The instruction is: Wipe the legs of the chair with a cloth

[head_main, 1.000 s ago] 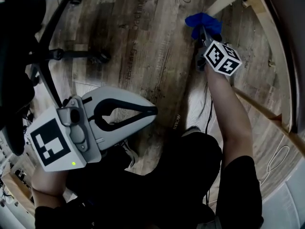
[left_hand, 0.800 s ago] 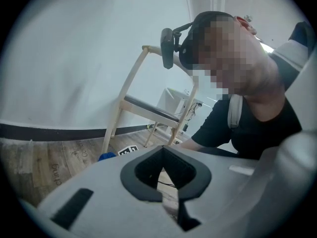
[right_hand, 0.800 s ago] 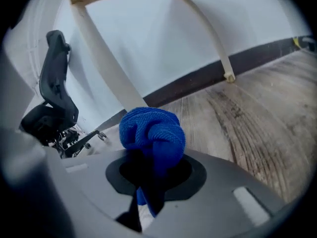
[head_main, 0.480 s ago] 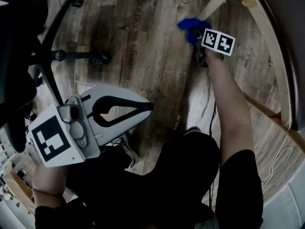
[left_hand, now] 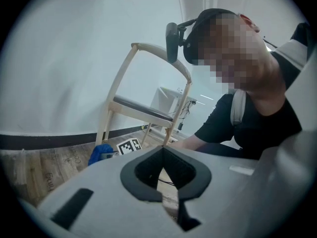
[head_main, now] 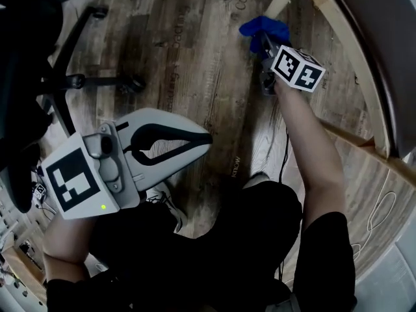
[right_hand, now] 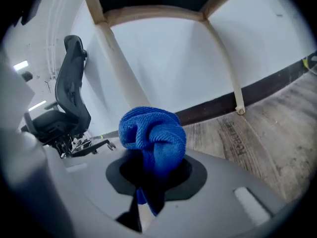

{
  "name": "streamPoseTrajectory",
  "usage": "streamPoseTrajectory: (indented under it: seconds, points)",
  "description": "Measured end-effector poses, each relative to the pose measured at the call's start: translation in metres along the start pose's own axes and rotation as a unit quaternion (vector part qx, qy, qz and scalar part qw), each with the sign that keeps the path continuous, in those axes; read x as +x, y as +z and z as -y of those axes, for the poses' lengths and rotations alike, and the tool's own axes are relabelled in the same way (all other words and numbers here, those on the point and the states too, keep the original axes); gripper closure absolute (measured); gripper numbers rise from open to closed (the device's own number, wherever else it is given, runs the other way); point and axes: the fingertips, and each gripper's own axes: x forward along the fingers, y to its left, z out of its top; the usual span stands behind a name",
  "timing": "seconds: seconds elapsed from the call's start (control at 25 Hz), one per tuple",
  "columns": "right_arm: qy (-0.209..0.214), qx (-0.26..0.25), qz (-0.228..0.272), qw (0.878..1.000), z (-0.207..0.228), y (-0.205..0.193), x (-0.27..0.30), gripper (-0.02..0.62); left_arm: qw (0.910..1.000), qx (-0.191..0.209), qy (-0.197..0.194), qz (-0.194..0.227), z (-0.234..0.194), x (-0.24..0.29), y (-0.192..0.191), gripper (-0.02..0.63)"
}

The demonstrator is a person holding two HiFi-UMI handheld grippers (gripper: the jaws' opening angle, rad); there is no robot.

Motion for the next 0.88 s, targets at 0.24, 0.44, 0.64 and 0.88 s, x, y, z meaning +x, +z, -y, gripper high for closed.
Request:
streamPoseTrajectory:
  seconds: [0.24, 0.44, 0.64, 0.88]
  points:
    - [0.006, 0.014, 0.075, 0.997, -0.045, 0.07, -0.033, 0.52, 0.9994, 0.016, -0.029, 0.003, 0.006, 0.004, 0.006, 0.604]
    - [0.035, 0.024, 0.153, 0.987, -0.083, 0.134, -0.068, 0.52, 0.999, 0.024, -0.036, 0.006, 0.012, 0.005, 0.013, 0.604]
    - [0.054, 0.08, 0.192, 0.977, -0.101, 0.154, -0.086, 0.521, 0.9985, 0.034, -0.041, 0.011, 0.011, 0.007, 0.01, 0.604]
    - [0.072, 0.122, 0.214, 0.967, -0.11, 0.156, -0.129, 0.52, 0.9976, 0.044, -0.053, 0.006, 0.02, 0.015, 0.003, 0.604]
